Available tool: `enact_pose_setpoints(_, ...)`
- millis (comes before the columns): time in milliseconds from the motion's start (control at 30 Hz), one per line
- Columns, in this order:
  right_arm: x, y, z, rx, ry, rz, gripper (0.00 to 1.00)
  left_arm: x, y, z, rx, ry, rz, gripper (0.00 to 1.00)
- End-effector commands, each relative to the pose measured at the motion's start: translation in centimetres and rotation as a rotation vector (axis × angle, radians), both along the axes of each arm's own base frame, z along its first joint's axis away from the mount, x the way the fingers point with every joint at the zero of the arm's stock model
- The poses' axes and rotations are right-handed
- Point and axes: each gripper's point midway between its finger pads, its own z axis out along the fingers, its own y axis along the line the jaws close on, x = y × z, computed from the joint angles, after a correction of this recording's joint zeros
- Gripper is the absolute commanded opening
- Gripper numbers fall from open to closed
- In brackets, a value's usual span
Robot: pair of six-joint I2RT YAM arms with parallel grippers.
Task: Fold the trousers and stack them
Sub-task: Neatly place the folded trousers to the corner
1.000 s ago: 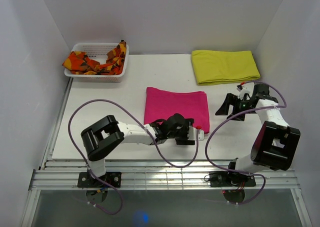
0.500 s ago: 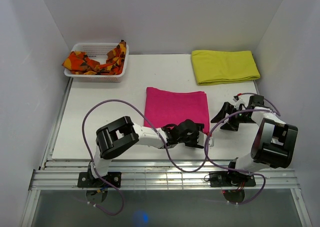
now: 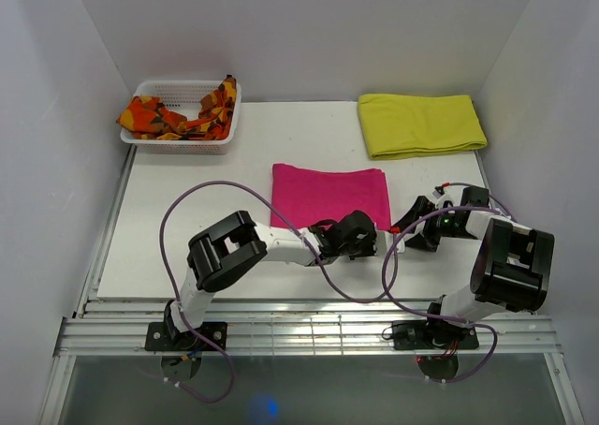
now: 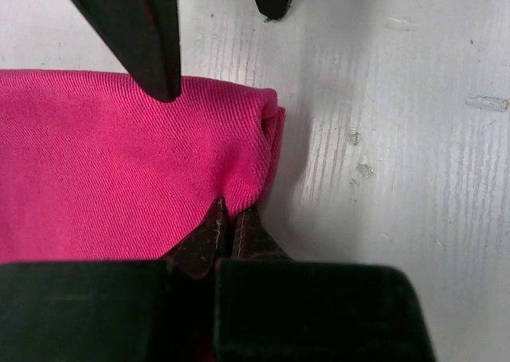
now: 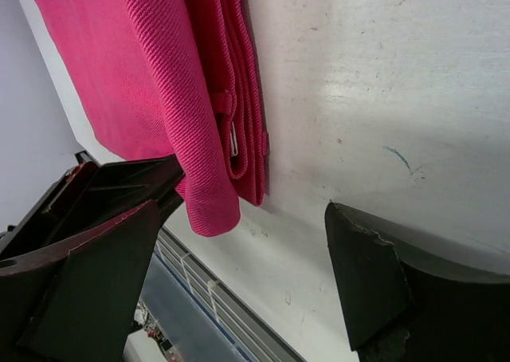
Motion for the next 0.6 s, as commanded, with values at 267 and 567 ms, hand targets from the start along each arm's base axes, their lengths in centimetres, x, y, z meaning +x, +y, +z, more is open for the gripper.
enact_pose_setpoints(267, 1.4, 1.8, 0.9, 0.098, -0.08, -0.027, 0.9, -1.2, -0.2, 5.4, -0.172, 0.238, -0.015, 0.0)
enact_pose_setpoints(567, 2.3, 5.0, 0.1, 0.162, -0.027, -0.007, 0.9, -1.5, -0.9, 7.2, -0.227, 0.292, -0.04, 0.0)
